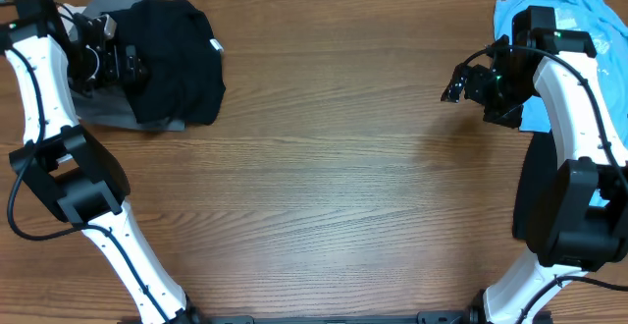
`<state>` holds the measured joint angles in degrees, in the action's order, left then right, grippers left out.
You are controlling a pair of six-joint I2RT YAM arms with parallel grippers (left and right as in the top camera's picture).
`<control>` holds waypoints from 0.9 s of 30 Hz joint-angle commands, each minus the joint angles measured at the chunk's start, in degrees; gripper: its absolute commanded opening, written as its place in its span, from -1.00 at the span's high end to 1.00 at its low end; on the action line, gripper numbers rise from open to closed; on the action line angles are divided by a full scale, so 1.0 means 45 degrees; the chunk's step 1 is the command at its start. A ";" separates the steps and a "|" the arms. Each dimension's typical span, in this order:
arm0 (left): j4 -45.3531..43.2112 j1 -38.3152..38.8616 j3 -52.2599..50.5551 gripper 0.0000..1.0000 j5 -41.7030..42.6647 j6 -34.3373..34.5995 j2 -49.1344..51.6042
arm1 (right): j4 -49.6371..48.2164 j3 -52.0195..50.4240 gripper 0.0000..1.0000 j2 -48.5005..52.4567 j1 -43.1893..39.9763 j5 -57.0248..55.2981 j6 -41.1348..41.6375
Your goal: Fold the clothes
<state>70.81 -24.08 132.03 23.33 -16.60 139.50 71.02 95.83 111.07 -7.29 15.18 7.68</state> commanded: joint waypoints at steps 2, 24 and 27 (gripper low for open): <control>-0.0384 0.0500 -0.0787 -0.86 0.0588 -0.0029 -0.0257 | -0.0063 0.0243 -1.00 -0.0083 0.0034 0.0228 0.0005; -0.0816 -0.0554 0.3623 0.92 -0.0015 0.3551 -0.0291 | -0.0078 0.0243 -1.00 -0.0083 0.0034 0.0223 0.0000; -0.0777 -0.0554 0.3604 0.92 -0.1200 0.3235 -0.0272 | -0.0058 0.0243 -1.00 -0.0083 0.0034 0.0223 0.0000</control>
<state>67.26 -26.28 146.96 23.88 -1.41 139.50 70.96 95.83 111.07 -7.29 15.68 7.70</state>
